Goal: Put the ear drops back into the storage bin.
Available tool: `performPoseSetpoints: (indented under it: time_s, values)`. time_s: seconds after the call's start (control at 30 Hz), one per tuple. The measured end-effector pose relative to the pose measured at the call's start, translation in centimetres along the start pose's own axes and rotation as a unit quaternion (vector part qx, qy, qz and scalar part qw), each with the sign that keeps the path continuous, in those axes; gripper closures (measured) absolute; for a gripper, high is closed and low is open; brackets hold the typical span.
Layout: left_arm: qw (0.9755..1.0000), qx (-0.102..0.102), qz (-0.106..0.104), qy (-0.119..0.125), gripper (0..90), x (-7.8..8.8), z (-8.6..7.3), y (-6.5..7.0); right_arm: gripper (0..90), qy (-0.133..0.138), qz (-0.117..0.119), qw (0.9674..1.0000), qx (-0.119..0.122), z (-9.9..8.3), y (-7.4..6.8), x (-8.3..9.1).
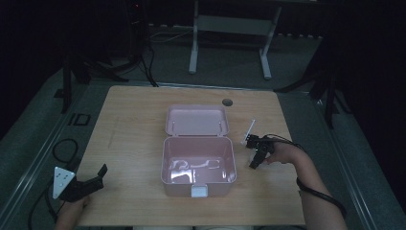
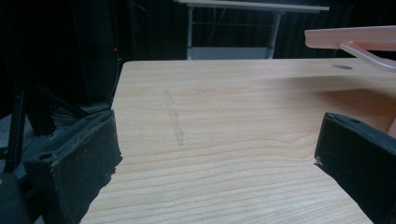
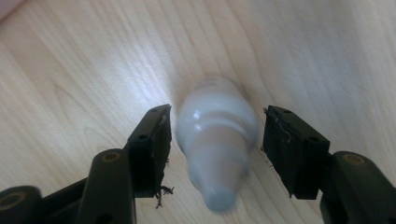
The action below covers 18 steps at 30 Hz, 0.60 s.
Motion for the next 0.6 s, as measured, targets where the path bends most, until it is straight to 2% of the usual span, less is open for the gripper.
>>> performPoseSetpoints:
  time_s: [0.13, 0.2, 0.3, 0.4, 0.6]
  values:
    - [1.0, 0.0, 0.0, 0.0, 0.4, 0.0, 0.01, 0.01, 43.2, 0.003, -0.003, 1.0, 0.003, 0.49, 0.05, -0.32]
    - [1.0, -0.001, 0.0, 0.0, 0.4, 0.0, 0.01, 0.02, 47.3, -0.006, -0.006, 0.9999, 0.008, 0.58, 0.14, -0.52]
    - [1.0, -0.001, 0.0, 0.0, 0.4, -0.01, 0.01, -0.01, 58.3, -0.02, -0.006, 0.9997, 0.014, 0.58, 0.14, -0.72]
    - [1.0, 0.0, 0.0, -0.001, 0.4, -0.01, 0.01, -0.01, 59.2, -0.021, -0.009, 0.9993, 0.031, 0.64, 0.05, -0.61]
    - [1.0, 0.001, 0.0, -0.002, 0.4, -0.03, 0.0, 0.0, 59.4, -0.019, -0.007, 0.9961, 0.086, 0.42, -0.73, -0.27]
Point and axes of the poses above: each handheld gripper's, and its own axes: x roughly backward along the jaws, z roughly out of its top, y roughly to its right, the point moved 7 cm from there along -x, roughly forward along the jaws, and after that the axes turned 1 degree about x, right-handed, at the moved point
